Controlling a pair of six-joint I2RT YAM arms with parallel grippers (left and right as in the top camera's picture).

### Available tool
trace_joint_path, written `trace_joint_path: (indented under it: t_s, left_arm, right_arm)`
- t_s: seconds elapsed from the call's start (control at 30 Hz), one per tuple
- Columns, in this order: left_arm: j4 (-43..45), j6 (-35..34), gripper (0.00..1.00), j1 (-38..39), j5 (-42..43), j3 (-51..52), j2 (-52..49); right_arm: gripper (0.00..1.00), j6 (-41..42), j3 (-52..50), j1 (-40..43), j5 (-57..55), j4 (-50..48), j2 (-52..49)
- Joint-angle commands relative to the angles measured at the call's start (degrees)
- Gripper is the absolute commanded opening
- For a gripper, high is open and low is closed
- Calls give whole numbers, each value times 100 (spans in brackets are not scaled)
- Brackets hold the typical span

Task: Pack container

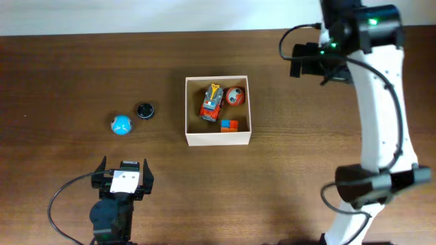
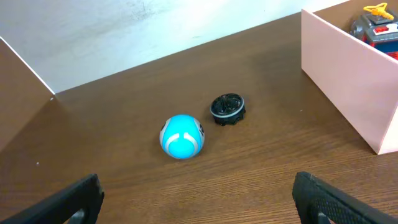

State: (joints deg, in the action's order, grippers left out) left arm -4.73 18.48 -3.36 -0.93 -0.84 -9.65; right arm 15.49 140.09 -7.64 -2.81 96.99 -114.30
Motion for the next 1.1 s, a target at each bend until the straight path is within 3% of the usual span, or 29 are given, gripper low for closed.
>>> trace_joint_path:
  t_s: [0.0, 0.17, 0.3, 0.43, 0.6, 0.7, 0.83, 1.07]
  left_arm:
    - [-4, 68, 99, -24, -33, 33, 28]
    - [-4, 68, 99, -24, -33, 33, 28]
    - [-4, 68, 99, -24, -33, 33, 28]
    - [-4, 68, 99, -24, -33, 33, 28]
    - [-4, 68, 99, -24, -33, 33, 28]
    - [-4, 68, 99, -24, -33, 33, 28]
    - [-4, 68, 99, -24, -33, 33, 28]
    - [-4, 68, 99, -24, -33, 33, 28]
  right_arm:
    - [99, -219, -52, -133, -70, 35, 833]
    - [99, -299, -997, -254, -448, 35, 1921]
    - [99, -127, -2424, -142, -737, 4, 2855]
    - [99, 4, -4081, 50, -664, -675, 3613]
    - [99, 2, -5460, 619, -310, -1613, 3904]
    - [99, -216, -5851, 1241, 52, -1950, 3851]
    - [99, -1132, -6011, 1928, 758, -2251, 3803]
    - [99, -1493, -6074, 2208, 704, -2389, 3788]
